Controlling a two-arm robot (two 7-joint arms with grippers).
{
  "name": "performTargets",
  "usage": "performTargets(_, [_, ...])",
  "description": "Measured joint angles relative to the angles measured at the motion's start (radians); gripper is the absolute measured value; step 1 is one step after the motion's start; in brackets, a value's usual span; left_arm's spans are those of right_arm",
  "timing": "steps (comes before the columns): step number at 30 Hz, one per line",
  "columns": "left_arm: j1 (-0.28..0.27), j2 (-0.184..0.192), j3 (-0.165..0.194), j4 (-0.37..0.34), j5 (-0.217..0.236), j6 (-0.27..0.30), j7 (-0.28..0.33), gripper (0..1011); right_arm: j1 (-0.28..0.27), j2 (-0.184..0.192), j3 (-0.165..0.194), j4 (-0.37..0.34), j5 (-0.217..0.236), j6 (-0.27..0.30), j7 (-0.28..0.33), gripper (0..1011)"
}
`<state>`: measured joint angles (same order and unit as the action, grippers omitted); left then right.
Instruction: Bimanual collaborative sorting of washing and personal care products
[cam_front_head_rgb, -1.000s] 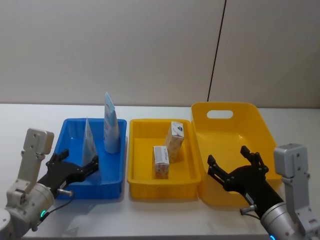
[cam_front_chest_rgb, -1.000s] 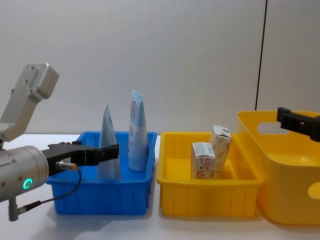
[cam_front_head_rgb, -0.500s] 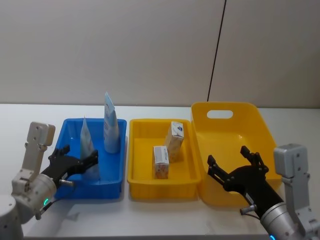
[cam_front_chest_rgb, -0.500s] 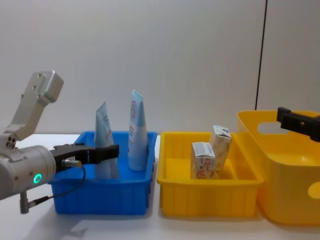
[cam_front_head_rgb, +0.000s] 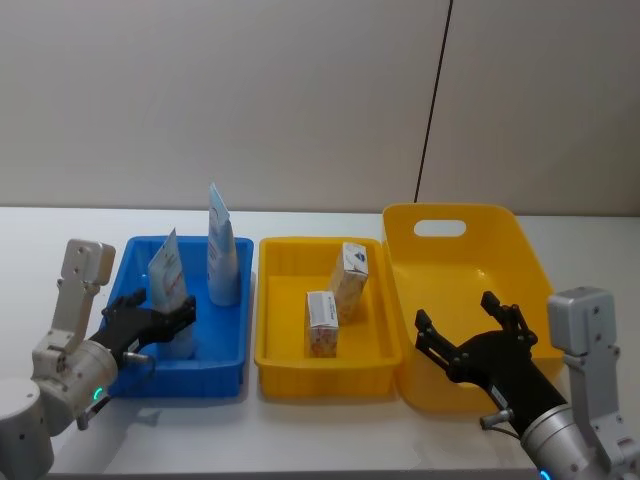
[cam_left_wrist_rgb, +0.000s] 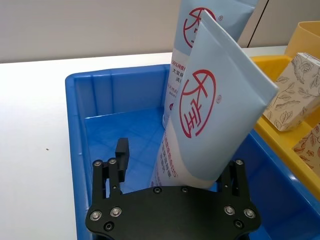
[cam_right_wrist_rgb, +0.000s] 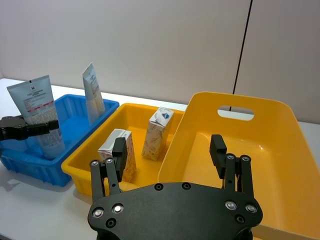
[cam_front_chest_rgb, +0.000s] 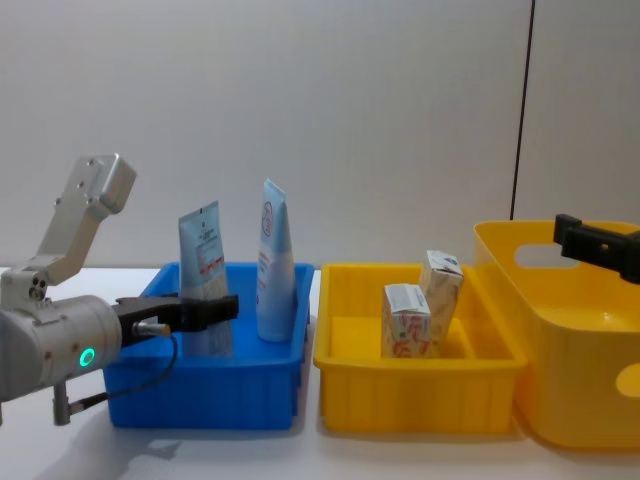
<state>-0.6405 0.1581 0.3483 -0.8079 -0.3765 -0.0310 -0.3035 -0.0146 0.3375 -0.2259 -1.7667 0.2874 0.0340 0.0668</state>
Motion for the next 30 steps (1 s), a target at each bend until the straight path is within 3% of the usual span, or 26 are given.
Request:
performTargets(15, [-0.024, -0.011, -0.001, 0.044, 0.004, -0.012, -0.013, 490, 0.0, 0.0, 0.0, 0.0, 0.0, 0.0, 0.0, 1002])
performTargets(21, [-0.013, -0.003, 0.0, 0.017, 0.011, -0.016, -0.018, 445, 0.0, 0.0, 0.0, 0.0, 0.0, 0.0, 0.0, 1002])
performTargets(30, [0.019, 0.024, 0.0, -0.082, 0.021, -0.042, -0.049, 381, 0.0, 0.0, 0.0, 0.0, 0.0, 0.0, 0.0, 1002])
